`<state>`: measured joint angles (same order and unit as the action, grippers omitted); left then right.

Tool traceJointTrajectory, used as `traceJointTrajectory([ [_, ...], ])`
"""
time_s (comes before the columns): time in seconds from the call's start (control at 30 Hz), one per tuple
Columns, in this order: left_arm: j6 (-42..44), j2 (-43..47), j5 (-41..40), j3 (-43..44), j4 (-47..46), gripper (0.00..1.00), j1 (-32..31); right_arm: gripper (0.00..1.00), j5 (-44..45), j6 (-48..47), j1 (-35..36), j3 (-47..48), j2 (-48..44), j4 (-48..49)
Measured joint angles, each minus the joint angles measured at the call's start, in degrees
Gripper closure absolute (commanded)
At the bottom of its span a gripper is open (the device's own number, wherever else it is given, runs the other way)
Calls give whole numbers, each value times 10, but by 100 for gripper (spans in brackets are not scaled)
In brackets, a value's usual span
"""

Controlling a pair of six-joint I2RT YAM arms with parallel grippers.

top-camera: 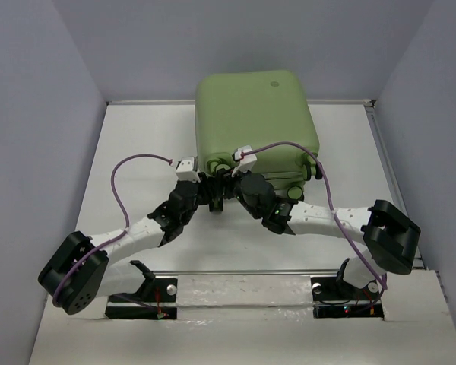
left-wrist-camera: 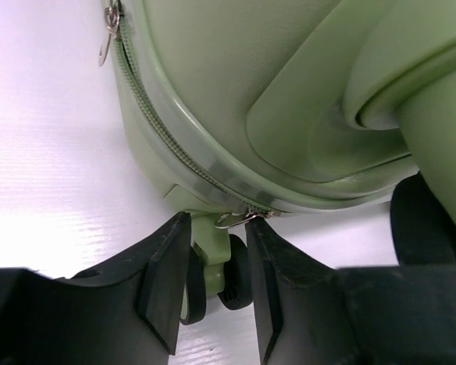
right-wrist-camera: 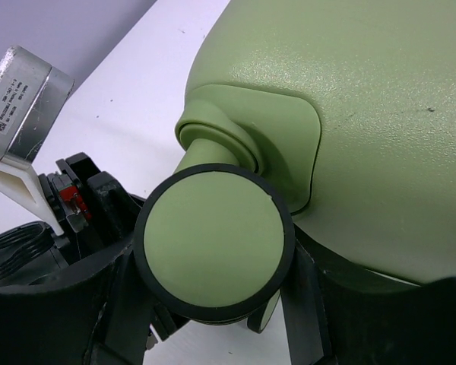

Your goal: Pack the luggage

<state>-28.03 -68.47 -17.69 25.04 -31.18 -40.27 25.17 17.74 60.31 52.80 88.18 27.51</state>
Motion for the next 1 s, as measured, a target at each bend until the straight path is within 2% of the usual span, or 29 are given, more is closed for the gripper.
traceJointTrajectory([
  [0.5, 52, 0, 30, 0, -17, 59, 0, 93, 11, 2, 0, -9, -7, 4],
  [0.53, 59, 0, 36, 0, -20, 58, 0, 93, 12, 2, 0, -12, -9, 4],
  [0.57, 66, 0, 42, 0, -23, 51, 0, 93, 13, 2, 0, -13, -12, 3],
  [0.67, 80, 0, 53, -2, -29, 40, -1, 93, 20, 3, 0, -19, -19, 4],
  [0.7, 85, 0, 56, -2, -31, 40, -1, 93, 24, 2, 0, -21, -22, 3],
  [0.87, 106, 1, 78, -4, -43, 45, -1, 93, 37, 3, -2, -22, -27, -1],
  [0.97, 116, -2, 93, -3, -54, 63, -2, 93, 36, 6, -2, -23, -27, 0],
  [1.0, 116, -3, 96, -3, -58, 66, -2, 93, 36, 7, -2, -23, -27, 0],
])
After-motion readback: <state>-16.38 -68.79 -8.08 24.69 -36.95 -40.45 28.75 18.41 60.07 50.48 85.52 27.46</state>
